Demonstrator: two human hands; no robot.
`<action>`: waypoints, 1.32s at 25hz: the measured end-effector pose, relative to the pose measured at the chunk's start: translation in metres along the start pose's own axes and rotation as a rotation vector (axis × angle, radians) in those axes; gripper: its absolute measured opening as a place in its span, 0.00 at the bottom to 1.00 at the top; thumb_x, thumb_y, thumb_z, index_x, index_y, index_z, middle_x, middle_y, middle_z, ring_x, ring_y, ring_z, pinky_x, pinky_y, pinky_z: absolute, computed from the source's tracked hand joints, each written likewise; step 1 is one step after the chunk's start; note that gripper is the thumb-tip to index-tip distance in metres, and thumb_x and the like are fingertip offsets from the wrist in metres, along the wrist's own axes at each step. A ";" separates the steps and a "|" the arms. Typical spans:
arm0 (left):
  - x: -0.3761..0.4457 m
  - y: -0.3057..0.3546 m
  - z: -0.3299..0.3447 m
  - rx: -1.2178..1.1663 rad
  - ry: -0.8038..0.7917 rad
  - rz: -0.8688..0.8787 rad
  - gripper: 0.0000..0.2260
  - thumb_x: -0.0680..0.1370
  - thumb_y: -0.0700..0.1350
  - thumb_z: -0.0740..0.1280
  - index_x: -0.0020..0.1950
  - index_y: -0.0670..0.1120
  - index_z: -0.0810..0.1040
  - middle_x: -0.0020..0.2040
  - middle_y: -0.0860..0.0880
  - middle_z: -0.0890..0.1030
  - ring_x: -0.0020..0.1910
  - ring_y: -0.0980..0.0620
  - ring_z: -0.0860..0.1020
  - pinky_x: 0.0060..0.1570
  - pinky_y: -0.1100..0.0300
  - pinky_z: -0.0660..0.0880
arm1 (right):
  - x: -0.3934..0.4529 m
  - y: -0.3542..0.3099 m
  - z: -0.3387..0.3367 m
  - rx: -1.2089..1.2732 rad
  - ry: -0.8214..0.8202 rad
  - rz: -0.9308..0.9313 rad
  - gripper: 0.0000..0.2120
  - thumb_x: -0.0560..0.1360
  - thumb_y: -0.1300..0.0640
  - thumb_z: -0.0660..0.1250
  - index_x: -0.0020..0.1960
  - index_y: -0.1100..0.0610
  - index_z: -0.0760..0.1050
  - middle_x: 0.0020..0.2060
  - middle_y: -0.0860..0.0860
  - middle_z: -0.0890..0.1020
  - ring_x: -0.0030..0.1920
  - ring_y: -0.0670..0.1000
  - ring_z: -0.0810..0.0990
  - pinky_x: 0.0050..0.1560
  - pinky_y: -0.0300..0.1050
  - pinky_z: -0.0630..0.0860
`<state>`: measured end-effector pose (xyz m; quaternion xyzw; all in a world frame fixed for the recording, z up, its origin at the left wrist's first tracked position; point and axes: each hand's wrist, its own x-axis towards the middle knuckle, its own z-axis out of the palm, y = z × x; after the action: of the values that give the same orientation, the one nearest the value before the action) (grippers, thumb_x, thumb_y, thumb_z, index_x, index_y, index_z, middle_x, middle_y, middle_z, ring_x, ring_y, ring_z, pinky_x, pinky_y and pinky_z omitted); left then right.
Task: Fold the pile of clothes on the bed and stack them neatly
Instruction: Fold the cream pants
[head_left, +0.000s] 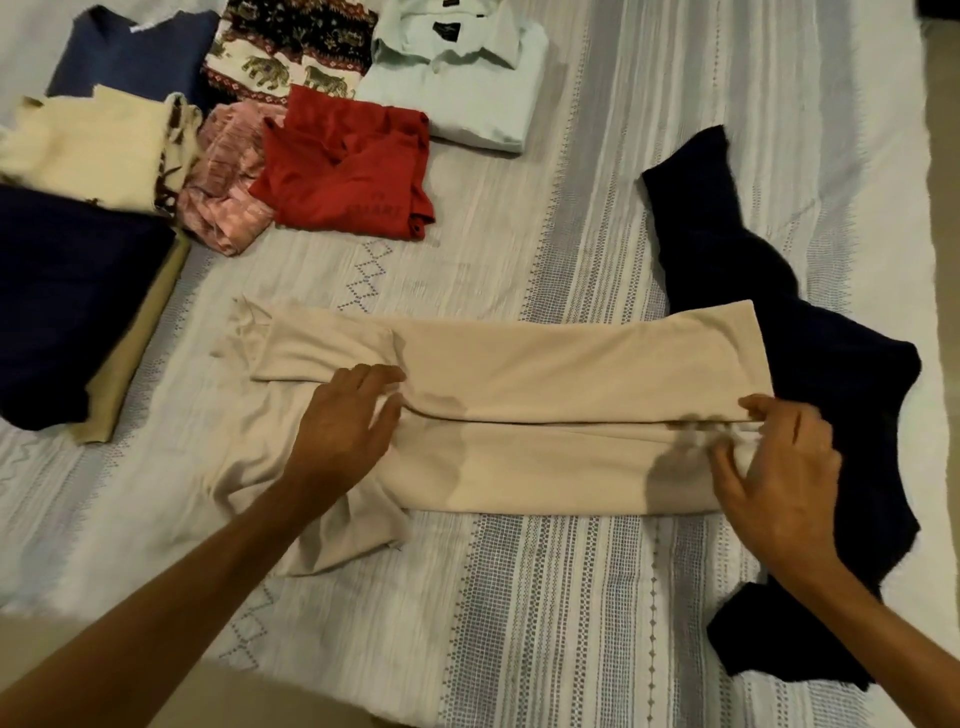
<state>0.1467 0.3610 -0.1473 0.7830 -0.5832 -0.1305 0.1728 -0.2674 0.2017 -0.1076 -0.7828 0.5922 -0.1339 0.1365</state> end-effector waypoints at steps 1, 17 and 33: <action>-0.014 -0.010 -0.008 -0.054 0.070 -0.085 0.12 0.83 0.46 0.62 0.66 0.49 0.76 0.59 0.51 0.80 0.56 0.48 0.76 0.55 0.48 0.74 | -0.017 -0.015 0.004 0.080 -0.092 -0.085 0.12 0.80 0.56 0.67 0.62 0.56 0.73 0.54 0.55 0.76 0.52 0.59 0.77 0.49 0.57 0.76; -0.166 -0.047 -0.039 -0.954 -0.065 -1.220 0.15 0.77 0.62 0.73 0.54 0.52 0.84 0.50 0.52 0.87 0.50 0.50 0.84 0.52 0.54 0.80 | -0.076 -0.304 0.148 0.655 -0.781 0.509 0.16 0.74 0.47 0.77 0.45 0.57 0.74 0.44 0.54 0.82 0.44 0.56 0.83 0.44 0.50 0.80; -0.084 -0.110 -0.092 -1.591 0.244 -1.297 0.12 0.84 0.48 0.63 0.62 0.44 0.81 0.54 0.47 0.87 0.42 0.50 0.85 0.43 0.55 0.79 | 0.010 -0.359 0.139 1.138 -0.955 0.862 0.13 0.81 0.51 0.62 0.54 0.60 0.79 0.51 0.58 0.88 0.47 0.58 0.86 0.45 0.50 0.79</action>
<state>0.2554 0.4814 -0.1103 0.6140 0.2273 -0.4663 0.5950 0.1068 0.2934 -0.1018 -0.2742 0.5596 -0.0031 0.7821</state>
